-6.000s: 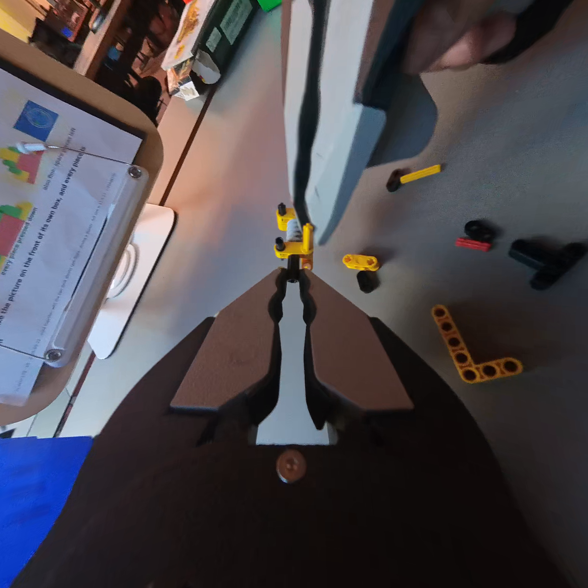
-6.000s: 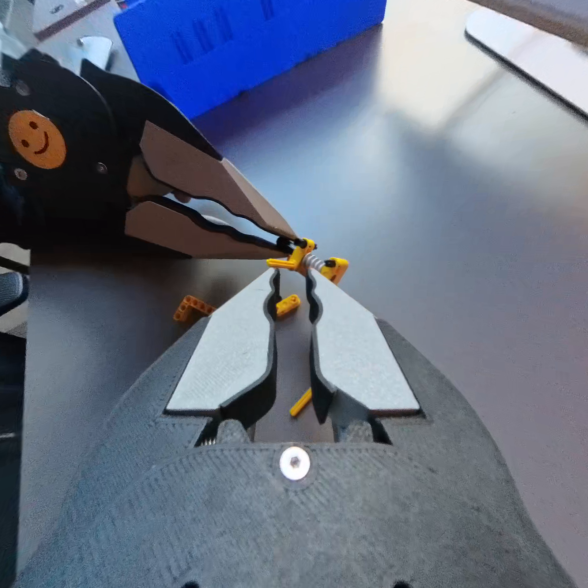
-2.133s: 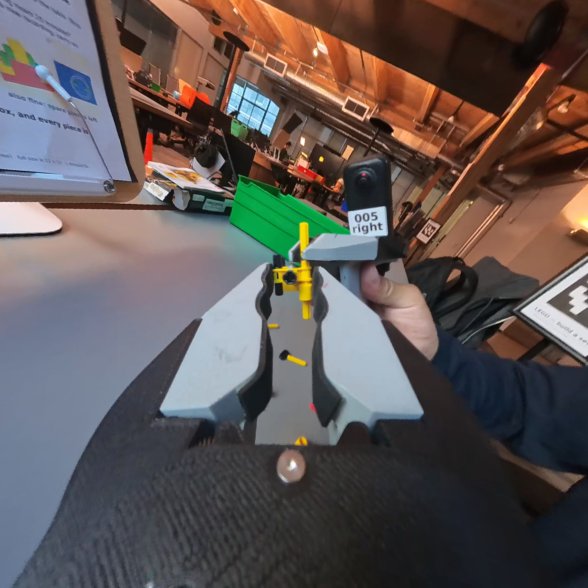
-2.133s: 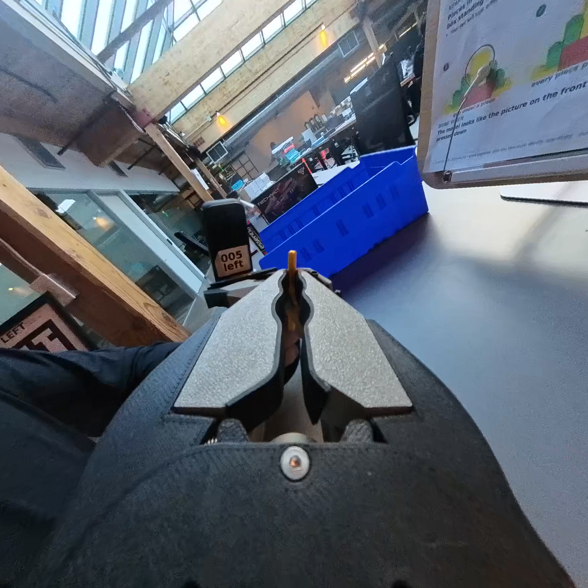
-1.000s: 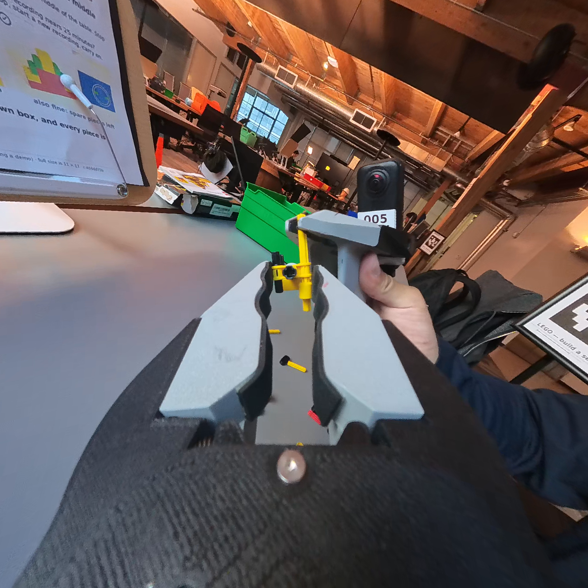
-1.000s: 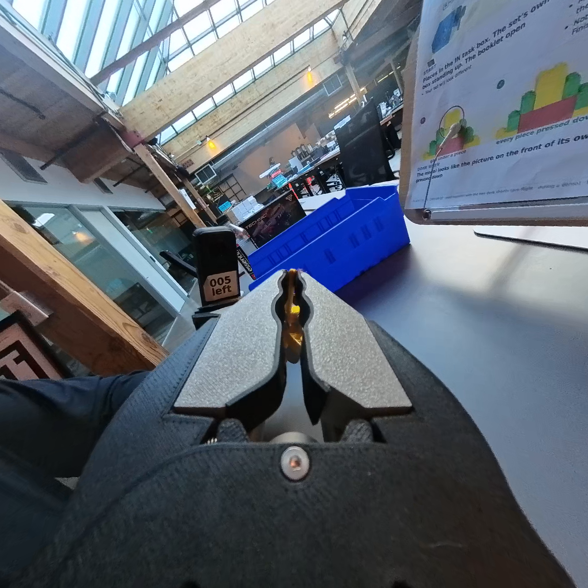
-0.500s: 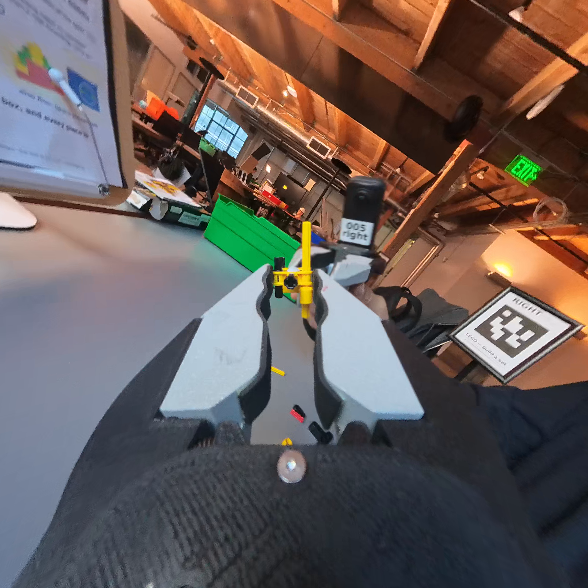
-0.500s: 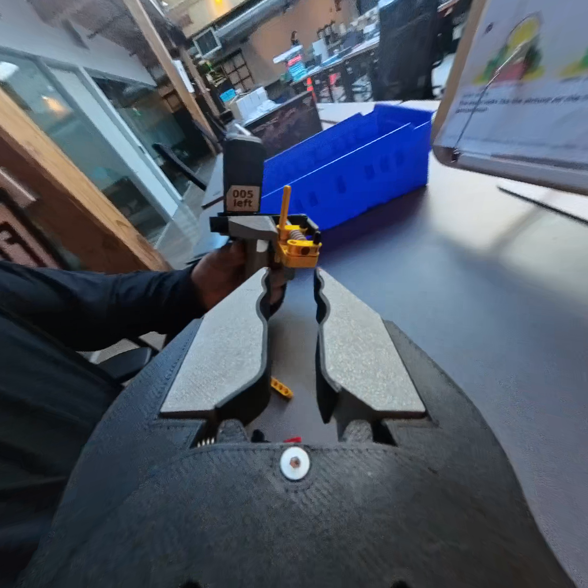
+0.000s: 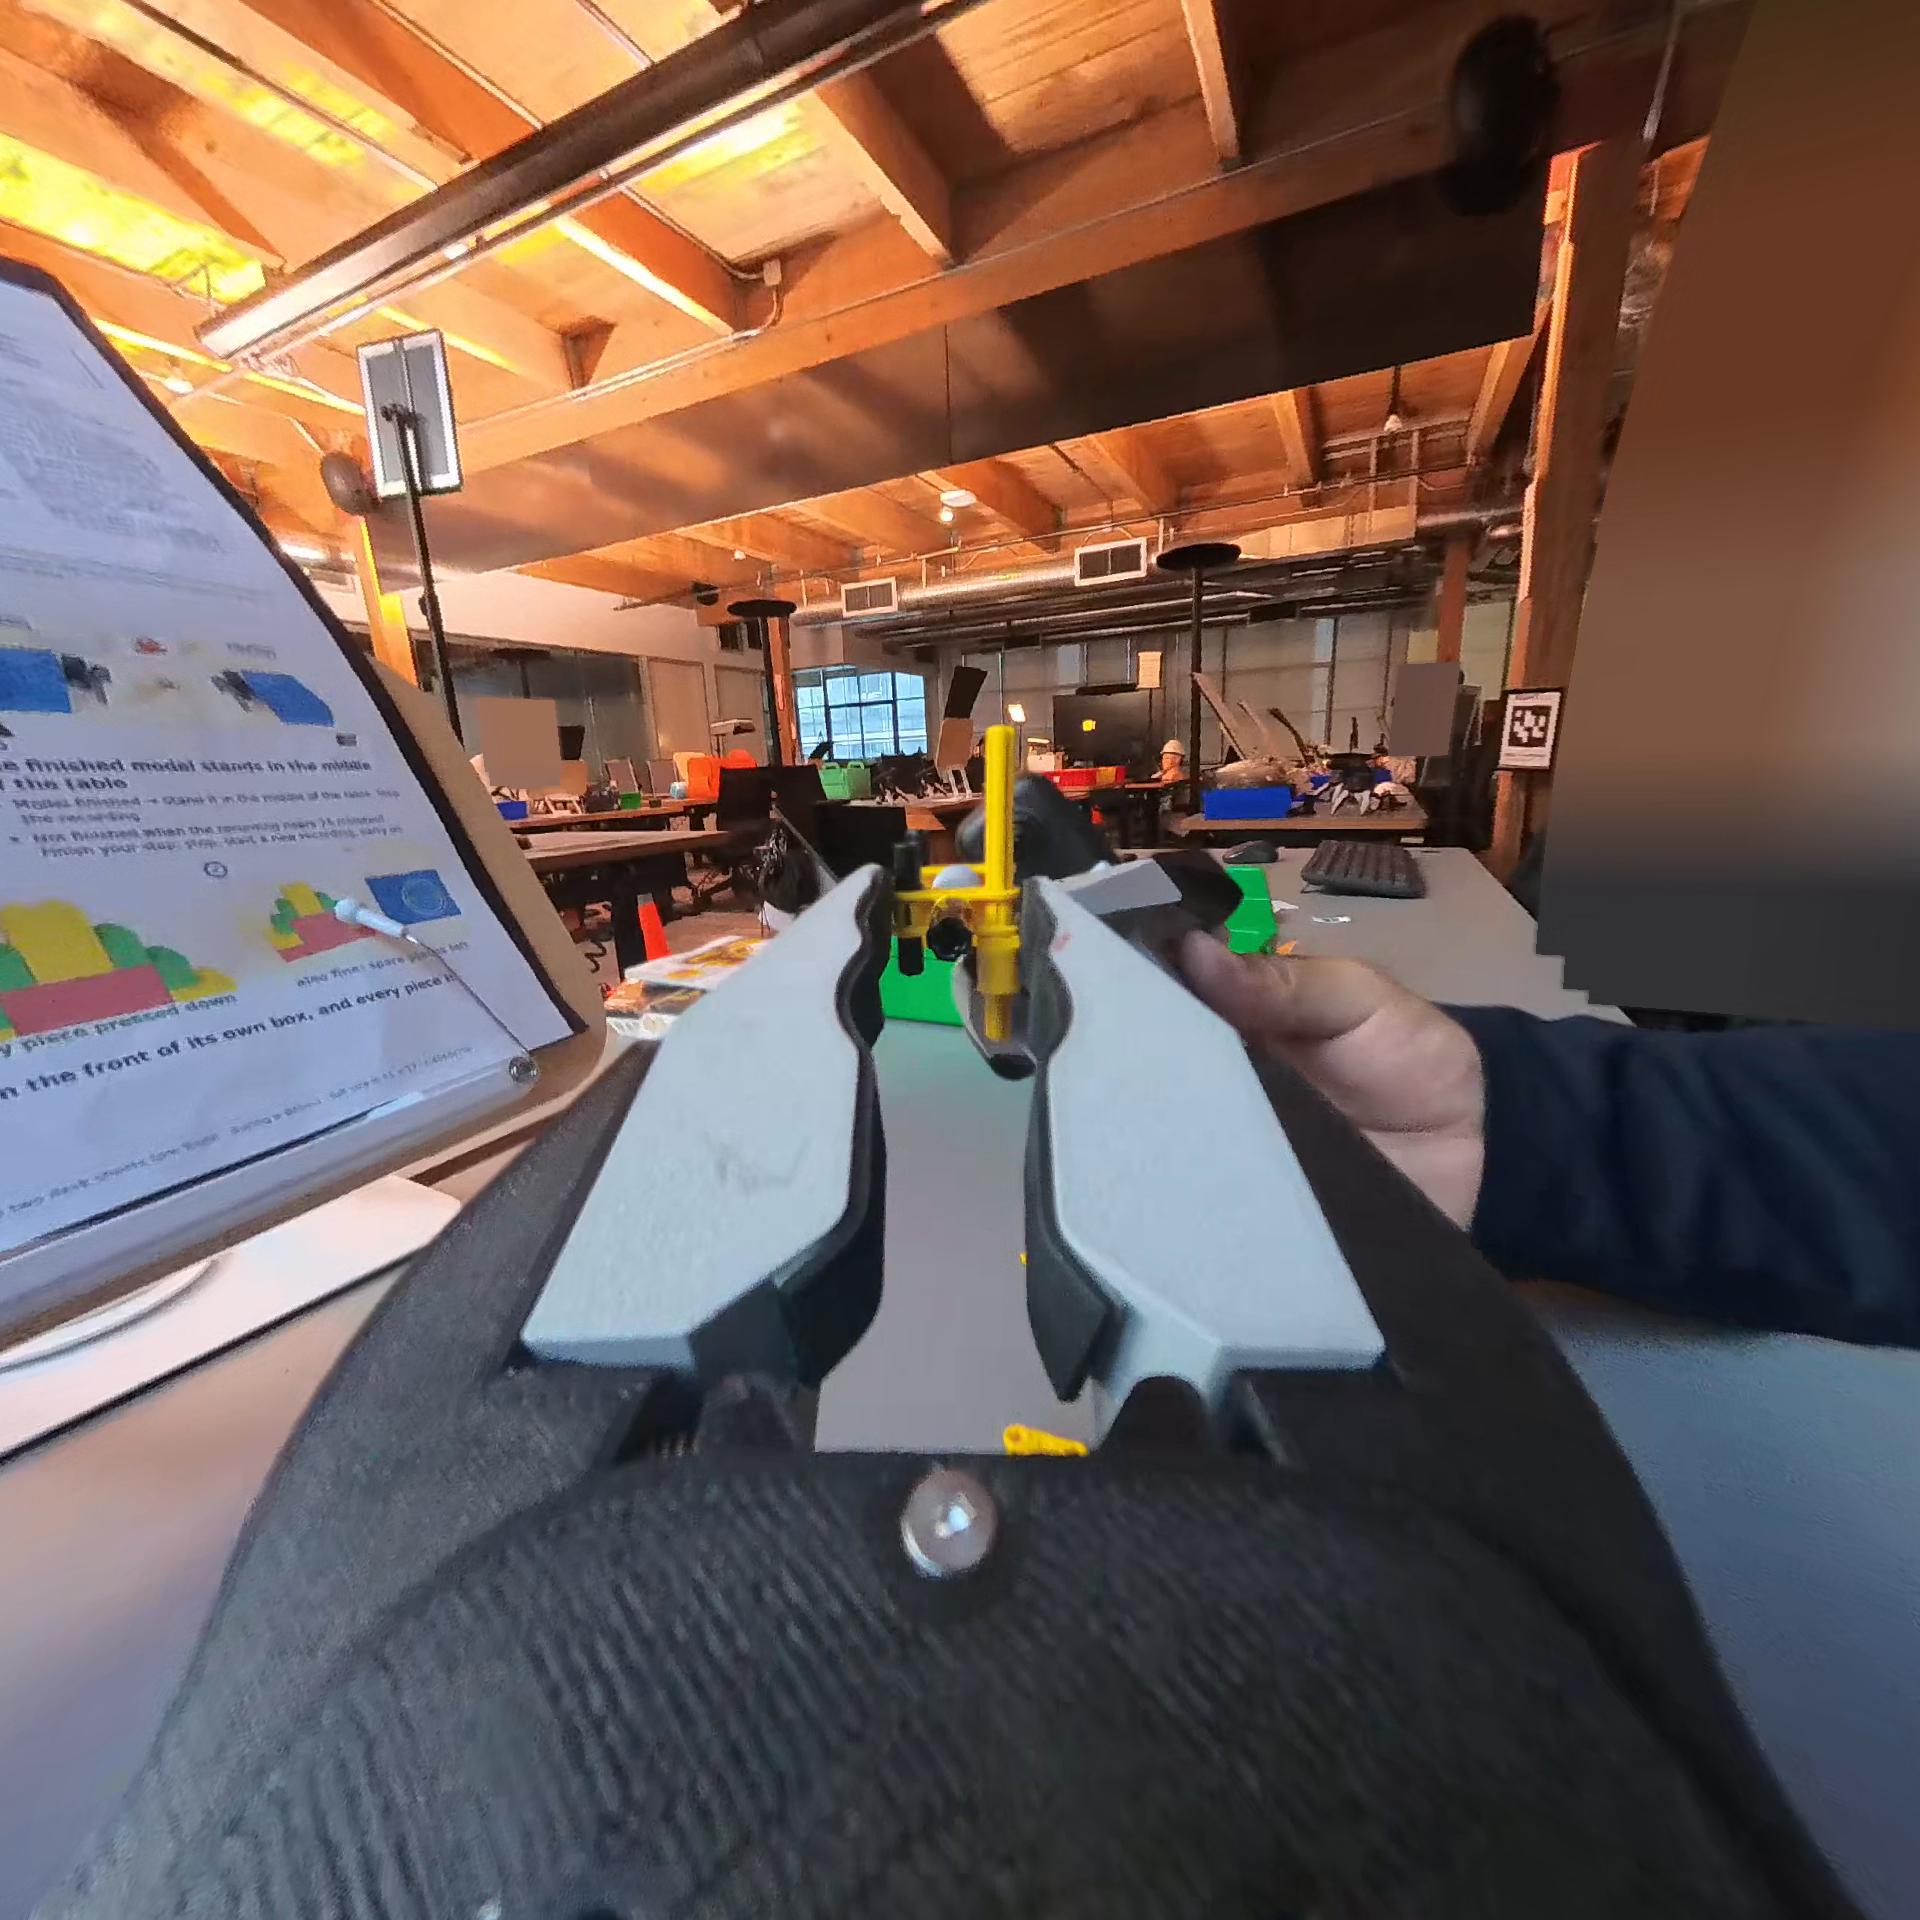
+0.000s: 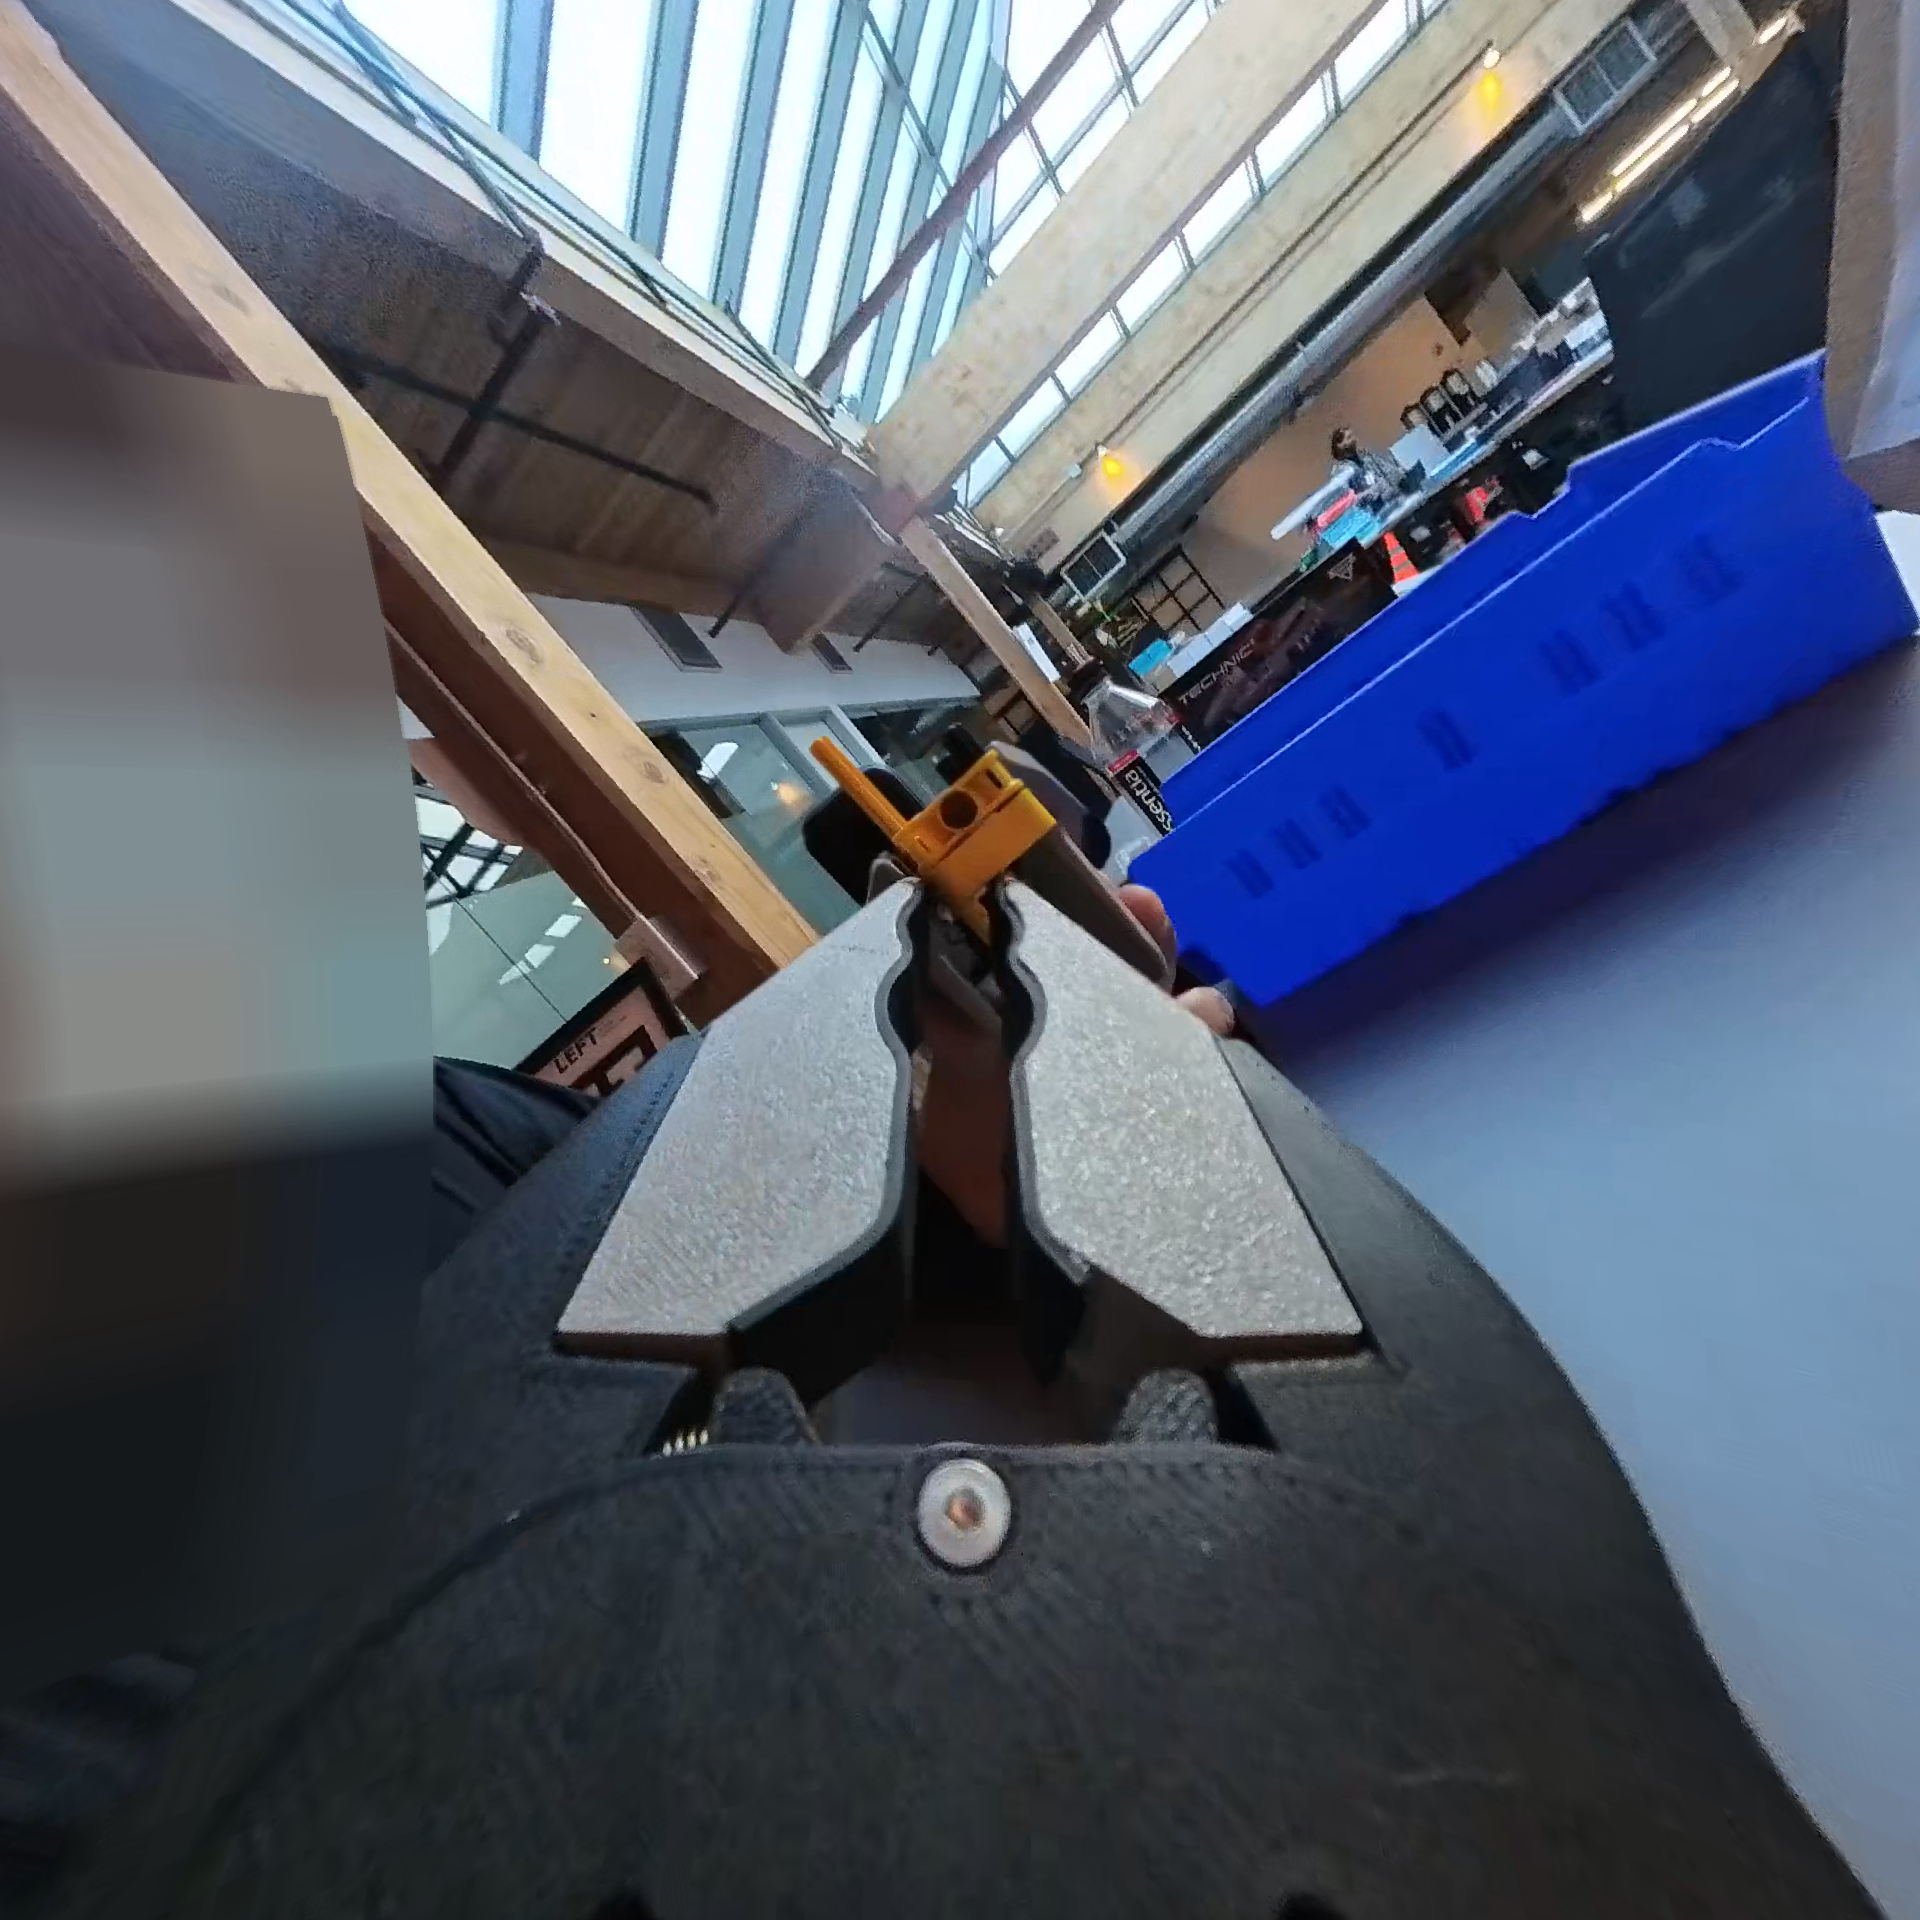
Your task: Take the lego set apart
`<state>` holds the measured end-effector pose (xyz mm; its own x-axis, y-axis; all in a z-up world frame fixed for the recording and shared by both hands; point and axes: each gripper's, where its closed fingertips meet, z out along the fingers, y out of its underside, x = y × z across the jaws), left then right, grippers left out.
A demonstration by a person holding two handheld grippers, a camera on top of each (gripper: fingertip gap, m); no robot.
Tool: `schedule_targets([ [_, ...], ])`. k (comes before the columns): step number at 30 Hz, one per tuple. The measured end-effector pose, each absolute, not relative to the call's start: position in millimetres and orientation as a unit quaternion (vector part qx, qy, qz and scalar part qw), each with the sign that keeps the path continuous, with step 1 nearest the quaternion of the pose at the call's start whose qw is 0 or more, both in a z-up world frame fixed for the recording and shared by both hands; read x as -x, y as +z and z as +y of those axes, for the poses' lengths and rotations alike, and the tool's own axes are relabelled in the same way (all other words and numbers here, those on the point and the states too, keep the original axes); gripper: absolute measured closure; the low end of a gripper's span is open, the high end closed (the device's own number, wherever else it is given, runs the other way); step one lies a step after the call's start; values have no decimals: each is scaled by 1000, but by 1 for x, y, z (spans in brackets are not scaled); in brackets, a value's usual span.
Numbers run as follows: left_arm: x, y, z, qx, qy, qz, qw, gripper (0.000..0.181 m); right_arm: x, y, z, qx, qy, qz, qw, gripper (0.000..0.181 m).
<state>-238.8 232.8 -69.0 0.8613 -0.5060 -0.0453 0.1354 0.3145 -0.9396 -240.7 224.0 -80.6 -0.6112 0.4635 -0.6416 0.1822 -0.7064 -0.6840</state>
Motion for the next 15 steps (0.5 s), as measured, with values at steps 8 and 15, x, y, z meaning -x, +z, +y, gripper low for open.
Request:
schedule_targets([
  [8,235,-82,234,579,-74,276,764,159,238,-96,234,442,799,-402,67,165],
  [15,210,-92,224,568,-37,367,735,159,230,-88,226,417,810,-411,38,159],
])
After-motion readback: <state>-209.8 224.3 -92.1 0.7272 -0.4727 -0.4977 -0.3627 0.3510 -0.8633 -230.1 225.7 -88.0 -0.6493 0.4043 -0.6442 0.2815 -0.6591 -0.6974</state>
